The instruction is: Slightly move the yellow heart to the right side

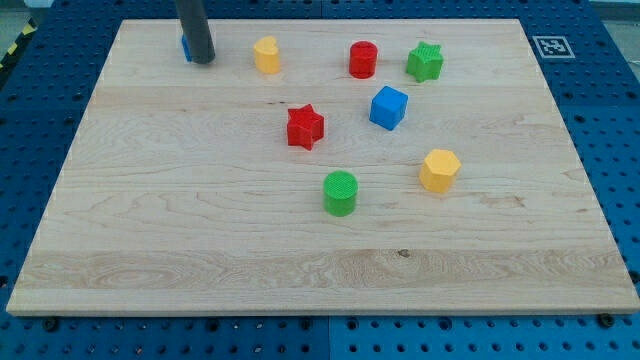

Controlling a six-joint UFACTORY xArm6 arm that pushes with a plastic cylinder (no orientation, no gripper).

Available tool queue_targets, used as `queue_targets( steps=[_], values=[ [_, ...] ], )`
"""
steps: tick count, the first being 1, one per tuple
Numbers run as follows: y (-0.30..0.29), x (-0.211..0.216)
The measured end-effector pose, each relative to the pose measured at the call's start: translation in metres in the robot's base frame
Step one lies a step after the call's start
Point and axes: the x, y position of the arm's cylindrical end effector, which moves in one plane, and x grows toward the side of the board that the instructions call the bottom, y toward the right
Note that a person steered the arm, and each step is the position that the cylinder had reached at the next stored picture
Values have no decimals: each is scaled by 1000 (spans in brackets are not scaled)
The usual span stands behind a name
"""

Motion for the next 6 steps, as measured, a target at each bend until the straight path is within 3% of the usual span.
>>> queue_targets(
  steps=[2, 4, 6],
  values=[
    [-4, -14],
    [66, 19],
    [81, 18]
  ],
)
